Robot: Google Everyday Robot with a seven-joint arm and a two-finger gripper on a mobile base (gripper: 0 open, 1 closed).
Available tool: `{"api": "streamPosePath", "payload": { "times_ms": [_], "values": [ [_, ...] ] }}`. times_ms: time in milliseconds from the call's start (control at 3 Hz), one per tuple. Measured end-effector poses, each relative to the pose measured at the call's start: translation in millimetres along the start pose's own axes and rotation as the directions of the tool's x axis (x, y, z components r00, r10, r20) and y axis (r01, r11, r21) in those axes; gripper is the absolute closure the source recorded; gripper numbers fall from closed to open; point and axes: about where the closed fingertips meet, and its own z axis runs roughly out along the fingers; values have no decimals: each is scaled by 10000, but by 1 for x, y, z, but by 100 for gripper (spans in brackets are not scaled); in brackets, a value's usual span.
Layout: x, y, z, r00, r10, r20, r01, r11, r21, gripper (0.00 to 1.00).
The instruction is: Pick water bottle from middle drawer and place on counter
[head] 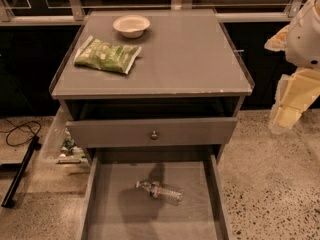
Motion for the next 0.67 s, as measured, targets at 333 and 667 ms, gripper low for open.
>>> {"api": "streamPosePath", "payload": {
  "times_ms": [333, 667],
  "values": [
    [0, 0, 0, 10000, 0, 0, 0, 10000, 0, 0],
    [1, -1, 1, 9999, 97, -70, -96, 9998, 152, 0]
  ]
}}
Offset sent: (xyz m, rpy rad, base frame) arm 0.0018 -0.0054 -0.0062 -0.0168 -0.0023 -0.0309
